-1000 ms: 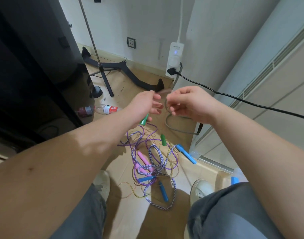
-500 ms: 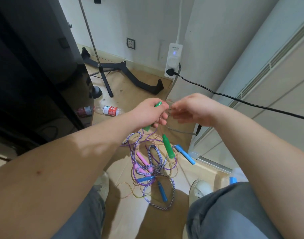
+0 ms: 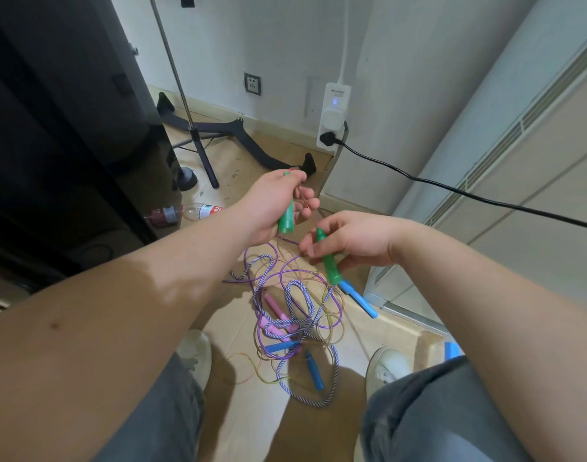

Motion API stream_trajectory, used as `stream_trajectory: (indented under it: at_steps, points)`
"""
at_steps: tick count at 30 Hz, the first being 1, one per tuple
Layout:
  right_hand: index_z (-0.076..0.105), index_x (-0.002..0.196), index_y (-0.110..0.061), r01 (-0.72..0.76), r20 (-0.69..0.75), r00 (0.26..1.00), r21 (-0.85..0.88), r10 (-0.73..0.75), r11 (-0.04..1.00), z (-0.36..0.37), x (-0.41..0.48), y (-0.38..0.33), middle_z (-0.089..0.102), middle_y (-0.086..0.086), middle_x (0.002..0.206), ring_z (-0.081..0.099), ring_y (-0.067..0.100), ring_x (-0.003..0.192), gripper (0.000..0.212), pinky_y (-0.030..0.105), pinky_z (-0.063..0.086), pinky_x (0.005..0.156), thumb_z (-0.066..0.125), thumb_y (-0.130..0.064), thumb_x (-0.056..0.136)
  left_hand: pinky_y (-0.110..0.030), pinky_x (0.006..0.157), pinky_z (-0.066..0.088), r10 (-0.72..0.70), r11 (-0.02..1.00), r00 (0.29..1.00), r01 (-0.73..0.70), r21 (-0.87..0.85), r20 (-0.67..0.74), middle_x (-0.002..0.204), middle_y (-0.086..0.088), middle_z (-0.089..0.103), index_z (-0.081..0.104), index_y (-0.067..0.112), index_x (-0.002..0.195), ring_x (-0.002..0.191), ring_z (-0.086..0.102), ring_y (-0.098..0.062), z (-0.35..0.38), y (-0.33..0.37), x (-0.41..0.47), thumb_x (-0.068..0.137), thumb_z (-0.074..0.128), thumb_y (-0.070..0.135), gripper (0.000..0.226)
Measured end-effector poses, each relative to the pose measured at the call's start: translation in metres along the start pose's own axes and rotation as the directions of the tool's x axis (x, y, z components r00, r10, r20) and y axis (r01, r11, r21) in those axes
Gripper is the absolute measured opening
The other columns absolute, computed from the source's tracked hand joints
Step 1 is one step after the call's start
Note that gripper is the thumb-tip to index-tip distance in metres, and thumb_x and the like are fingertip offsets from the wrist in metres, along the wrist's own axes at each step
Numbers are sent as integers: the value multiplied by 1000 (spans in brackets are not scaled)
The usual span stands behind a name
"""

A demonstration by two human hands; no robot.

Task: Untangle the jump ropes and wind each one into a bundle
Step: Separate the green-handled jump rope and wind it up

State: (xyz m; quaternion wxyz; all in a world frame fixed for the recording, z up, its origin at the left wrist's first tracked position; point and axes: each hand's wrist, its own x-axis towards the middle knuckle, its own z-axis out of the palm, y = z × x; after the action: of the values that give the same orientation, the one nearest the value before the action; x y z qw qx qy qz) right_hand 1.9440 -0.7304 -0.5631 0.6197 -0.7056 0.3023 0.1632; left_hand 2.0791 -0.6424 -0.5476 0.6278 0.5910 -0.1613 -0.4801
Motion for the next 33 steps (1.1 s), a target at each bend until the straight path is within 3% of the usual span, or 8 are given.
stream_trajectory:
  at_steps: [10,14,17,18,20,22,28,33]
  points:
    - [65,104,-5,-70,-33,997,-29,69,997,-8,-4,6,72,11,92,66,24,83,10,45,55,88,64,-8,95,-24,53,55,-12,997,994,4,-73,-111,81,-9,58,53,13,103,62,68,-17,-13,11,7,104,45,19,10]
    - [64,82,-8,37,-187,982,82,-21,996,-13,-5,-1,74,14,93,70,25,89,11,32,59,76,68,-8,92,-28,70,53,-29,985,981,61,164,-191,94,-4,61,64,19,106,85,61,-18,-18,3,13,104,45,30,22]
    - [67,89,-7,66,-246,969,142,-30,988,-18,-5,-5,76,16,101,72,30,105,4,38,59,88,70,-8,91,-38,97,45,-23,937,964,113,331,-263,119,-5,57,69,24,118,113,53,-25,-17,1,13,100,47,35,29]
    - [67,92,-6,71,-257,966,148,-31,986,-18,-5,-6,76,16,100,71,30,106,3,41,58,91,69,-8,92,-38,96,45,-32,935,963,124,332,-269,121,-8,57,71,27,114,112,54,-27,-15,1,12,100,46,37,30]
    - [68,100,-4,80,-287,957,149,-34,986,-17,-3,-6,76,13,98,71,29,101,10,44,56,93,69,-10,92,-29,65,47,-73,947,968,142,287,-239,98,-8,57,73,29,102,79,55,-22,-12,2,9,100,45,41,31]
    - [68,109,-1,102,-329,943,146,-49,984,-14,-1,-7,76,13,99,70,26,94,19,45,58,93,67,-12,94,-22,49,32,-118,960,973,163,229,-197,74,0,45,73,26,105,56,41,-11,-11,1,8,99,48,40,29]
    - [63,120,-6,174,-350,933,230,-86,957,-8,-1,-14,71,18,112,74,30,95,22,50,61,82,56,-14,101,-18,51,51,-161,970,978,182,162,-136,83,-2,68,65,13,115,56,66,-6,-12,-5,6,102,52,26,23]
    - [56,127,3,102,-215,976,246,-48,964,-2,-3,-15,67,19,99,65,25,75,28,34,57,63,55,-4,100,-22,50,58,-176,973,974,194,122,-141,80,-16,69,60,-2,108,54,71,-15,-11,-2,2,102,48,9,18]
